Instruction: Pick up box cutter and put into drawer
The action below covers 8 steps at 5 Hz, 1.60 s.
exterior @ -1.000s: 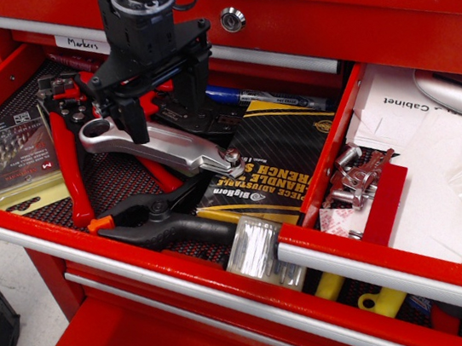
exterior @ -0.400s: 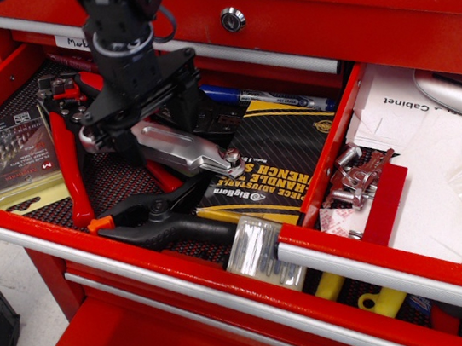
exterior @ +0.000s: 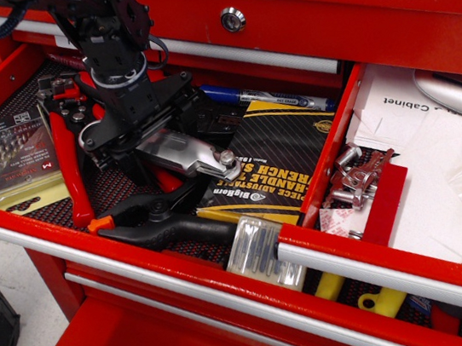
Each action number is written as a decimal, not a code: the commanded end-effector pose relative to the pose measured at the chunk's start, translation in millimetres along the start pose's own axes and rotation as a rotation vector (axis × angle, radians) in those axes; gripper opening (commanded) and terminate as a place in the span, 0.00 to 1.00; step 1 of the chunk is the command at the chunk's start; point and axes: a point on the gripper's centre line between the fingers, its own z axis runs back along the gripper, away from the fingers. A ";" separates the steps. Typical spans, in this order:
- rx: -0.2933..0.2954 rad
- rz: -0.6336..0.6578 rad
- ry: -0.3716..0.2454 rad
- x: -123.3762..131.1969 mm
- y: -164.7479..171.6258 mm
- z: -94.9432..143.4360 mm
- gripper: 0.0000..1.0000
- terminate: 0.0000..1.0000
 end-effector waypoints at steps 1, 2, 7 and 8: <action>0.041 -0.022 0.018 -4.8 -8.4 29.5 0.00 0.00; 0.124 -0.006 0.031 -18.6 -24.5 60.1 0.00 0.00; 0.015 -0.073 0.090 -175.0 -87.4 108.8 0.00 0.00; -0.126 -0.286 -0.028 -194.8 -87.4 106.4 1.00 0.00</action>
